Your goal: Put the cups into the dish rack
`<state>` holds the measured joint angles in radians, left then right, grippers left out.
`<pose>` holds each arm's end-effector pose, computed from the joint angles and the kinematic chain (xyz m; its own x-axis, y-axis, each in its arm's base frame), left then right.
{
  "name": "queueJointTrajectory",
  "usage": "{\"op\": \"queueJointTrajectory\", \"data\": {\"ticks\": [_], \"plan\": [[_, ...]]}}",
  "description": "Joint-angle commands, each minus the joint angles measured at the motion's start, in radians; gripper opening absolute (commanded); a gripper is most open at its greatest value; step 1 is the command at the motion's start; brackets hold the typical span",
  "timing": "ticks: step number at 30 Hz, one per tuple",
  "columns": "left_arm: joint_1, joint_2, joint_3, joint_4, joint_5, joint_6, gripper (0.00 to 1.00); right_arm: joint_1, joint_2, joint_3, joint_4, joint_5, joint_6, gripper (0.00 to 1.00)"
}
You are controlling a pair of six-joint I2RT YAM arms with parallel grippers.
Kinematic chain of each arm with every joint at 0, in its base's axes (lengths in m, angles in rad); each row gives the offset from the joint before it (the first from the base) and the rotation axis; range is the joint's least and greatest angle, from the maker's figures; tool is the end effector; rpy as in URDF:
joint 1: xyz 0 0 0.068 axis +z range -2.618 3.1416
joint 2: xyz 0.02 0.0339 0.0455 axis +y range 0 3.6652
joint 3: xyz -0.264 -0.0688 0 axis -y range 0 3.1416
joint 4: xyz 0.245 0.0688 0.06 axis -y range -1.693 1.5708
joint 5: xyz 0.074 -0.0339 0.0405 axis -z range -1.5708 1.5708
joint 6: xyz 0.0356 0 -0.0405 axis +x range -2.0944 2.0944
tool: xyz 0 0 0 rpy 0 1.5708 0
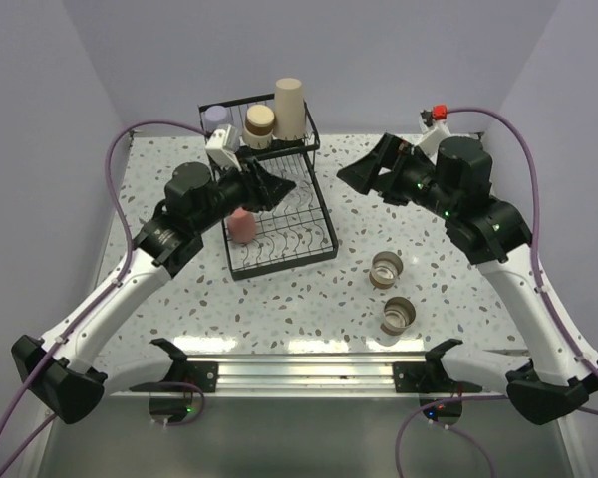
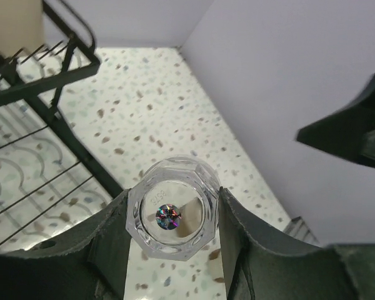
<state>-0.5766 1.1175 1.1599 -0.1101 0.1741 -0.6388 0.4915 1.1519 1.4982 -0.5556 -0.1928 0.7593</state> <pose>0.2108 -0.1444 0.4138 -0.4521 -0.4065 -0.7940 0.5136 0.6092 -0.6043 0.1989 0.1142 0.4716 -0.5655 0.4637 -0.6821 -0.3297 0.6310 0.7023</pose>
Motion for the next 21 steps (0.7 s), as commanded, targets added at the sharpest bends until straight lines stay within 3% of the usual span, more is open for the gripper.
{"op": "queueJointTrajectory", "data": {"ticks": [1,9,21], "plan": [[0.000,0.027,-0.061,-0.108,-0.117,0.129,0.00,-0.002,-0.033,0.022,-0.271,0.145,-0.209,0.94],[-0.005,0.136,-0.192,-0.138,-0.341,0.252,0.00,-0.004,-0.100,-0.107,-0.296,0.155,-0.236,0.94],[-0.002,0.200,-0.382,-0.043,-0.443,0.238,0.00,-0.002,-0.113,-0.154,-0.283,0.147,-0.247,0.93]]}}
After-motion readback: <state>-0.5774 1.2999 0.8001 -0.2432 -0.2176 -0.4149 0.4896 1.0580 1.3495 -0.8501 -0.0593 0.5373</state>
